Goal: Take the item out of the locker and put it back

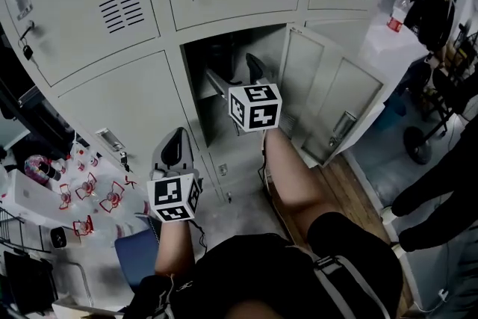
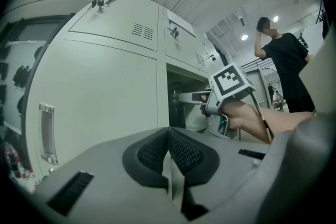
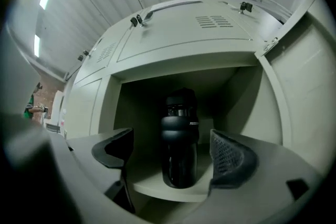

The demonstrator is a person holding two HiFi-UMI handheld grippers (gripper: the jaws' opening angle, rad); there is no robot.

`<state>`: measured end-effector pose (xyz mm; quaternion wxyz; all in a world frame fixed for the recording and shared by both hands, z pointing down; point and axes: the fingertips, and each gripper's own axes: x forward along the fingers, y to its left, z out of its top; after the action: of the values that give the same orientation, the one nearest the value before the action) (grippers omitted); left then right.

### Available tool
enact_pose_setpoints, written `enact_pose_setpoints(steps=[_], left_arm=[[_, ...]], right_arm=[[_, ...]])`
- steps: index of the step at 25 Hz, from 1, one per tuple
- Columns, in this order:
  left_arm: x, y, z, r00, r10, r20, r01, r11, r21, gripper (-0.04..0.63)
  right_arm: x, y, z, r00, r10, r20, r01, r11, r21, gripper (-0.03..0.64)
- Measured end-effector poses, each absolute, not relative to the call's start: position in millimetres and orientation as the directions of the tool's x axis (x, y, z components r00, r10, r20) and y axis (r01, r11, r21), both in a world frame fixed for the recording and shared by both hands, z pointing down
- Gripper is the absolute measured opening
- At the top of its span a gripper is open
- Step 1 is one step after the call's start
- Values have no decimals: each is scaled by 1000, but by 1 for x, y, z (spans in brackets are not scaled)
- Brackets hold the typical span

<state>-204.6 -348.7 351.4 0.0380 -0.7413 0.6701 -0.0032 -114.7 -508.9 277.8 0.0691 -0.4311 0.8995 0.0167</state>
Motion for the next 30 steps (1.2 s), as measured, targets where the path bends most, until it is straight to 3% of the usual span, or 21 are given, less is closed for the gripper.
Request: enact_pose_setpoints(steps=[15, 17, 30], left_arm=[[-225, -346, 347, 50, -998, -48, -997, -47, -68, 11], [-229, -345, 348, 40, -998, -48, -997, -37, -63, 11], [-220, -345, 347, 60, -997, -45, -996, -57, -66, 11]], right_arm=[[-160, -588, 291, -619, -785, 35, -786, 618, -29, 465], [-160, -591, 292, -621, -783, 37, -783, 619, -53, 436], [-144, -551, 291, -681, -731, 50, -731, 673, -116, 442]])
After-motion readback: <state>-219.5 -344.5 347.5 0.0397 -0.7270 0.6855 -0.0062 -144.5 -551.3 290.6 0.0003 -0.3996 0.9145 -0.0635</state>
